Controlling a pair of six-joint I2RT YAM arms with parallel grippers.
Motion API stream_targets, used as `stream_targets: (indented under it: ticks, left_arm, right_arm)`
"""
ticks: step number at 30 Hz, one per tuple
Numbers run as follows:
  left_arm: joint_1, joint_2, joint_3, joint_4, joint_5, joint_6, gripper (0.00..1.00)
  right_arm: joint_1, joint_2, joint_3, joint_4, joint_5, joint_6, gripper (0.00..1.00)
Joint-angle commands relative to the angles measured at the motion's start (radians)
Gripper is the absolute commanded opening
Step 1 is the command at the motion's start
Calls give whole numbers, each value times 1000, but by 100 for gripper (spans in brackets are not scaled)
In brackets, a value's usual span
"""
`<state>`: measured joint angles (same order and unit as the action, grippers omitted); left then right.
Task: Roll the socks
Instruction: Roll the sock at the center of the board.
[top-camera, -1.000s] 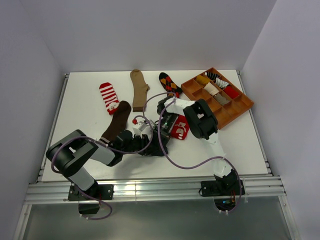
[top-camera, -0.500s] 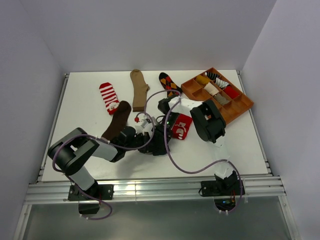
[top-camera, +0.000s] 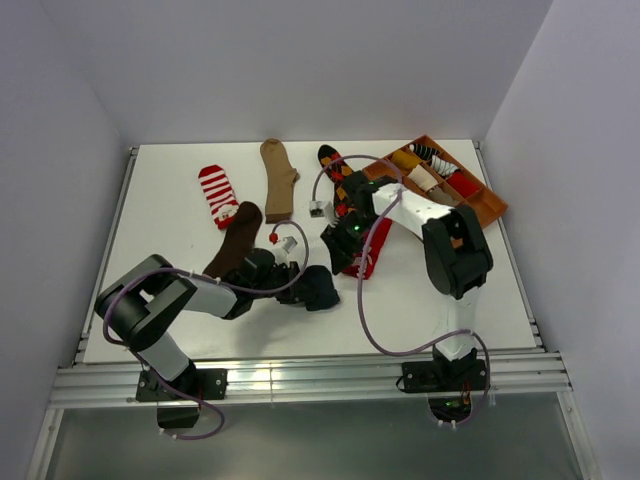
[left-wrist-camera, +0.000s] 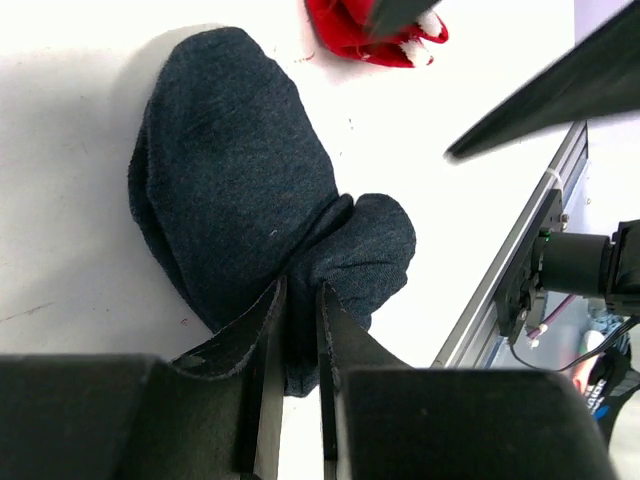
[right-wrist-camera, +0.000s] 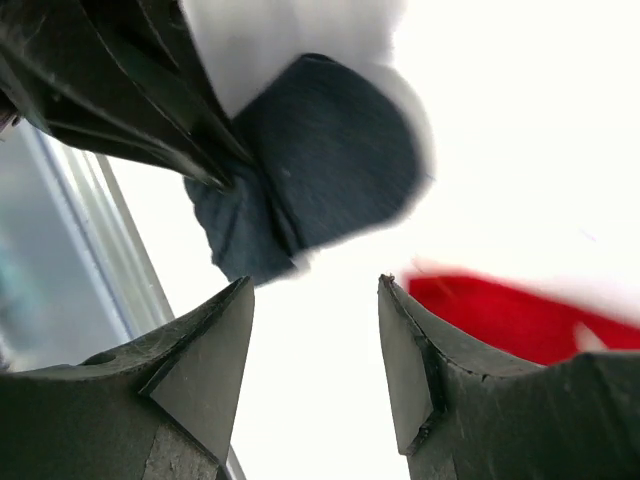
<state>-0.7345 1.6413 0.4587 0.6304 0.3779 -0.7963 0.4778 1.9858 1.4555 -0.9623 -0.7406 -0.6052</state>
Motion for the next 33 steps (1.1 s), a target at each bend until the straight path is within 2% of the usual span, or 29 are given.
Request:
stream_targets:
  ticks: [1, 8, 15, 24, 33]
  left_arm:
    - [12, 48, -18, -173, -11, 3, 0]
    - [52, 94, -3, -207, 56, -40, 0]
    - [84, 158, 31, -284, 116, -37, 0]
    - [109, 236, 52, -365, 157, -29, 0]
    - [118, 270, 49, -371, 165, -9, 0]
  right_arm:
    - [-42, -115, -46, 106, 36, 21, 60]
    - [-68, -330, -242, 284, 148, -36, 60]
    - [-42, -482, -420, 408, 170, -134, 60]
    - [122, -613, -601, 562, 239, -238, 63]
    - [266, -608, -656, 619, 283, -268, 62]
